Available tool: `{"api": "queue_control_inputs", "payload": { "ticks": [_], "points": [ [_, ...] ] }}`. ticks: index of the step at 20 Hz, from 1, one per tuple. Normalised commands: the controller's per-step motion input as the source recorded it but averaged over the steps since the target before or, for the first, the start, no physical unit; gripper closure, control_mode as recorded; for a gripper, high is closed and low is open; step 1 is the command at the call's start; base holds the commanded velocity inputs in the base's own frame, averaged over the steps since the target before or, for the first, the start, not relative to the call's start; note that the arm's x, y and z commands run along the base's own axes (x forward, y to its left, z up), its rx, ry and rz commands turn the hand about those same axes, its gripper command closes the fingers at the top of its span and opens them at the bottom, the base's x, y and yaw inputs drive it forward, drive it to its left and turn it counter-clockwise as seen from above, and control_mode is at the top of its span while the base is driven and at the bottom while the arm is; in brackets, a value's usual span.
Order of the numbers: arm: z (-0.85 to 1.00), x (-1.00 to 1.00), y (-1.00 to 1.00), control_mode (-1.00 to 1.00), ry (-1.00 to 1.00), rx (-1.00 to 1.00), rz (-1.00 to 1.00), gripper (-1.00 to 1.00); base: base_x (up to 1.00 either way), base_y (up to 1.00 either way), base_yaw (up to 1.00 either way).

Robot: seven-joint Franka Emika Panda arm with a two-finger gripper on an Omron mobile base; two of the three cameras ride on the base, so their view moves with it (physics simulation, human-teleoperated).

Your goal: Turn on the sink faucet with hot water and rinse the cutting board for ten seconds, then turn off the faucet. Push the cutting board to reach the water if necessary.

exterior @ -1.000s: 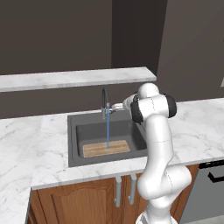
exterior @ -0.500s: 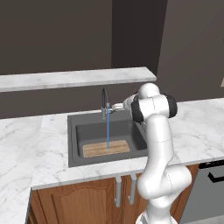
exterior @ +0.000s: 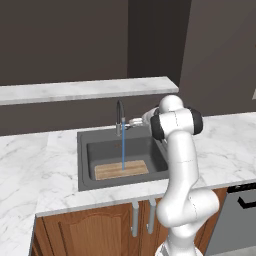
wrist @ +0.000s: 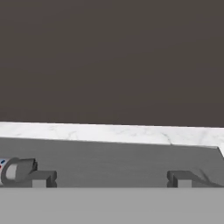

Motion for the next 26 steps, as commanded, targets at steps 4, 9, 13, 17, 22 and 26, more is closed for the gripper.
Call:
{"api": "queue_control_inputs", "payload": {
  "ticks": [4,9,13,17,22,26],
  "points": [
    [0.0,0.0,-0.11,-1.0,0.0,0.0,0.0,-1.0,0.0,0.0,0.0],
    [-0.05,0.0,0.0,-1.0,0.0,0.0,0.0,-1.0,0.0,0.0,0.0],
    [-0.14,0.0,0.0,-1.0,0.0,0.0,0.0,-1.0,0.0,0.0,0.0],
    [-0.19,0.0,0.0,-1.0,0.0,0.0,0.0,-1.0,0.0,0.0,0.0],
    [-0.03,0.0,0.01,-1.0,0.0,0.0,0.0,-1.0,0.0,0.0,0.0],
    [0.0,0.0,0.08,-1.0,0.0,0.0,0.0,-1.0,0.0,0.0,0.0]
  ]
}}
